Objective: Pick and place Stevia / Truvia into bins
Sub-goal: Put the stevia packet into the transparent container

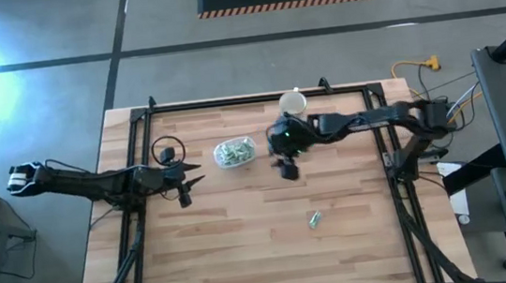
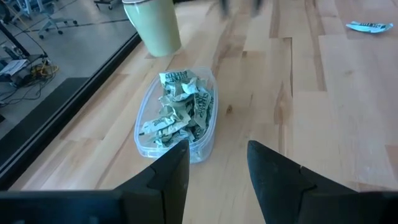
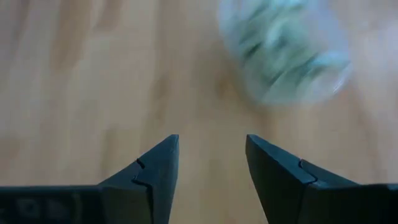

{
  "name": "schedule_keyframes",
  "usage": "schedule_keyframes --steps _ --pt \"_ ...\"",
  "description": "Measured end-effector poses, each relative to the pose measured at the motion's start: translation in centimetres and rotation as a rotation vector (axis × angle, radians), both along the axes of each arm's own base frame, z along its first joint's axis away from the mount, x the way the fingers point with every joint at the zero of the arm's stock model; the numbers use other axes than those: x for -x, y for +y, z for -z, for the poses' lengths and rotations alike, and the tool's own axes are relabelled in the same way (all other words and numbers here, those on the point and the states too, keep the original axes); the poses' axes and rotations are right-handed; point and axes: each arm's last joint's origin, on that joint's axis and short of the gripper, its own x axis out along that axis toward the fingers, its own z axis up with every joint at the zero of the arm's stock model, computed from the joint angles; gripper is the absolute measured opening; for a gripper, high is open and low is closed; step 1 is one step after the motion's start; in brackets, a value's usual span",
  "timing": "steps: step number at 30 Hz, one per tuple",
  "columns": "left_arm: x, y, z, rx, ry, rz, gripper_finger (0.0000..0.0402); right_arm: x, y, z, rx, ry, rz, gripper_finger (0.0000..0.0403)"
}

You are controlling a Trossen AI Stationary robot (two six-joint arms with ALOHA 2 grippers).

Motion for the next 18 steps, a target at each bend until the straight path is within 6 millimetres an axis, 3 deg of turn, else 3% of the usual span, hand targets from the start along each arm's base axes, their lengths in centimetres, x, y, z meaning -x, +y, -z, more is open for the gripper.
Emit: schedule_keyframes --steps 4,9,13,18 --pt "0.0 0.0 0.0 0.018 -0.008 -0.008 0.0146 2.9 3.2 -1.4 -0.054 0.115 -0.05 0.0174" --pt "0.0 0.0 0.0 0.025 -0.009 0.001 0.0146 6.2 7.6 -1.8 -0.094 0.142 -0.123 0.0173" --pt "0.0 0.0 0.0 0.027 -0.009 0.001 0.0146 8.7 10.7 -0.8 -0.12 0.156 -0.188 0.0173" --pt "-0.1 0.0 0.1 0.027 -0.004 0.001 0.0146 11.2 13.5 2.0 -0.164 0.126 -0.25 0.0173"
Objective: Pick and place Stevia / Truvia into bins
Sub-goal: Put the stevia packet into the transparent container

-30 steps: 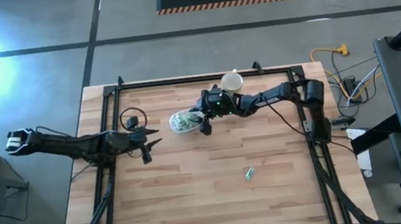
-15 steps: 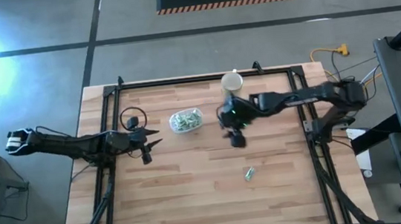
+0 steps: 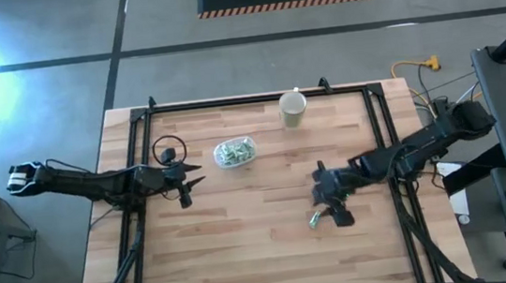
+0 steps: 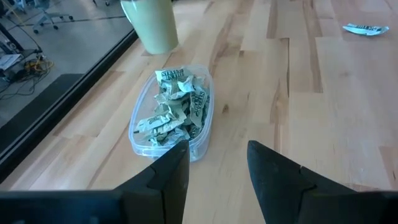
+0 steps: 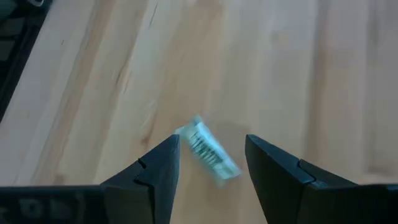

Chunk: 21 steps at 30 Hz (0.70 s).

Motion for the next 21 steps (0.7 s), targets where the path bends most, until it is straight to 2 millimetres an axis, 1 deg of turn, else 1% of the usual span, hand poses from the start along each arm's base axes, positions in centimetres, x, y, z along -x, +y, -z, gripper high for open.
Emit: schedule_keyframes --steps 2,5,8,11,17,21 --pt "-0.1 0.0 0.1 0.0 0.003 0.0 0.0146 0.8 0.7 1.2 -0.022 0.004 0.006 0.0172" --pt "-0.3 0.0 0.1 0.0 -0.002 0.0 0.0146 1.6 1.2 2.5 -0.028 0.012 0.038 0.017" --pt "-0.6 -0.1 0.3 -0.001 0.012 0.0 0.0146 2.2 1.6 3.2 -0.001 0.004 0.071 0.0166" --pt "-0.7 -0.1 0.6 -0.003 0.033 0.001 0.0146 2.4 2.0 3.6 0.037 -0.042 0.082 0.0164" --pt "-1.0 -0.1 1.0 -0.006 0.069 0.001 0.0146 2.1 3.3 4.7 0.073 -0.083 0.044 0.0164" --pt "-1.3 -0.1 1.0 -0.007 0.06 0.001 0.0146 1.5 3.8 5.4 0.102 -0.059 0.033 0.0164"
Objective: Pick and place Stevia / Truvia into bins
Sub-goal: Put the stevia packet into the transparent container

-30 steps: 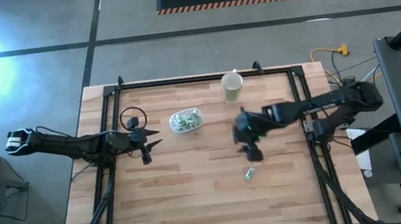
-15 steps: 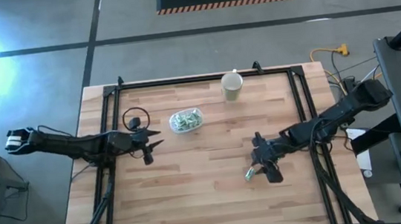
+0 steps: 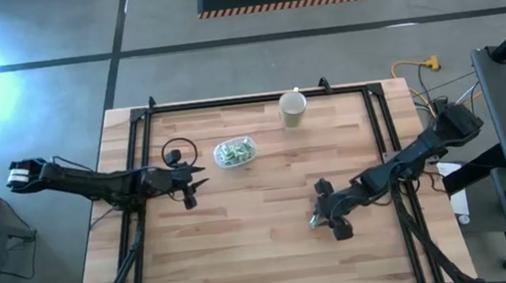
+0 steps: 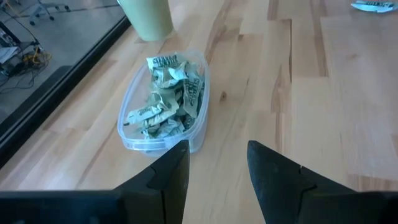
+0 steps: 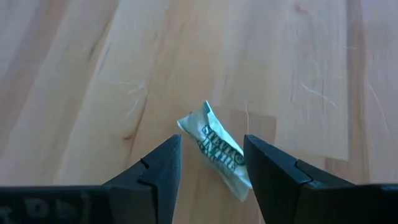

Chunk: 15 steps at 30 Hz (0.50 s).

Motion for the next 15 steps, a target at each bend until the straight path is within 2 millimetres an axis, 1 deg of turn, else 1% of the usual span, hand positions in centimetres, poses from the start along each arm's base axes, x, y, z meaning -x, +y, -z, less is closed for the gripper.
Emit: schedule_keyframes --steps 9,12,15 --pt "-0.2 0.0 0.3 -0.003 0.019 0.001 0.0146 -1.9 0.8 1.5 0.069 0.044 -0.044 0.016" --pt "-0.2 0.0 0.3 -0.004 0.023 0.001 0.0146 -2.4 1.0 1.9 0.076 0.056 -0.042 0.015" --pt "-0.2 0.0 0.3 -0.003 0.018 0.001 0.0146 -2.7 1.1 2.1 0.082 0.061 -0.043 0.013"
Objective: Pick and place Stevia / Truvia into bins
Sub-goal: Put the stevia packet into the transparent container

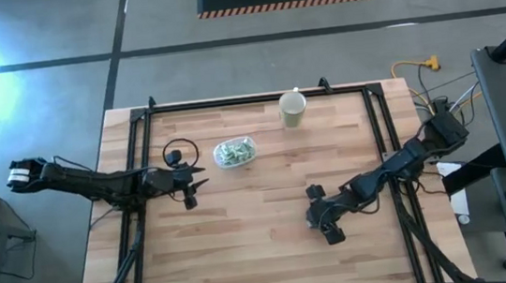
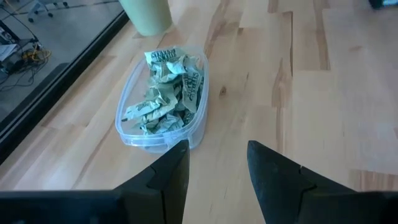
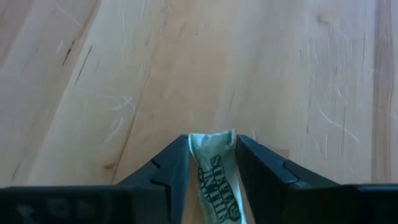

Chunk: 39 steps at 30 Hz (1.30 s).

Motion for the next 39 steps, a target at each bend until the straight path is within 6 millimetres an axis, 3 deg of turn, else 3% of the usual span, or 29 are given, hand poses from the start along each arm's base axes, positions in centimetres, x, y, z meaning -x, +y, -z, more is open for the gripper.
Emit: schedule_keyframes --steps 9,15,22,27,32,39 --pt "0.0 0.0 0.0 0.0 -0.004 0.0 0.0146 -0.2 0.1 -1.1 0.038 -0.048 -0.083 0.0018" --pt "0.0 0.0 -0.1 0.0 -0.006 0.0 0.0146 -0.9 0.2 -2.2 0.105 -0.127 -0.116 0.0009" --pt "0.0 0.0 -0.1 0.0 -0.013 0.0 0.0146 -4.0 -0.3 -5.6 0.313 -0.296 -0.07 0.0009" --pt "-0.1 0.0 -0.3 -0.005 -0.027 0.004 0.0146 -6.6 -3.0 -8.2 0.365 -0.426 0.071 0.0009" --pt "-0.1 0.0 -0.3 -0.005 -0.026 0.004 0.0146 -9.0 -7.4 -10.5 0.302 -0.573 0.177 0.0009" --pt "-0.1 0.0 -0.3 -0.005 -0.027 0.004 0.0146 -12.3 -13.3 -10.7 0.113 -0.628 0.167 0.0009"
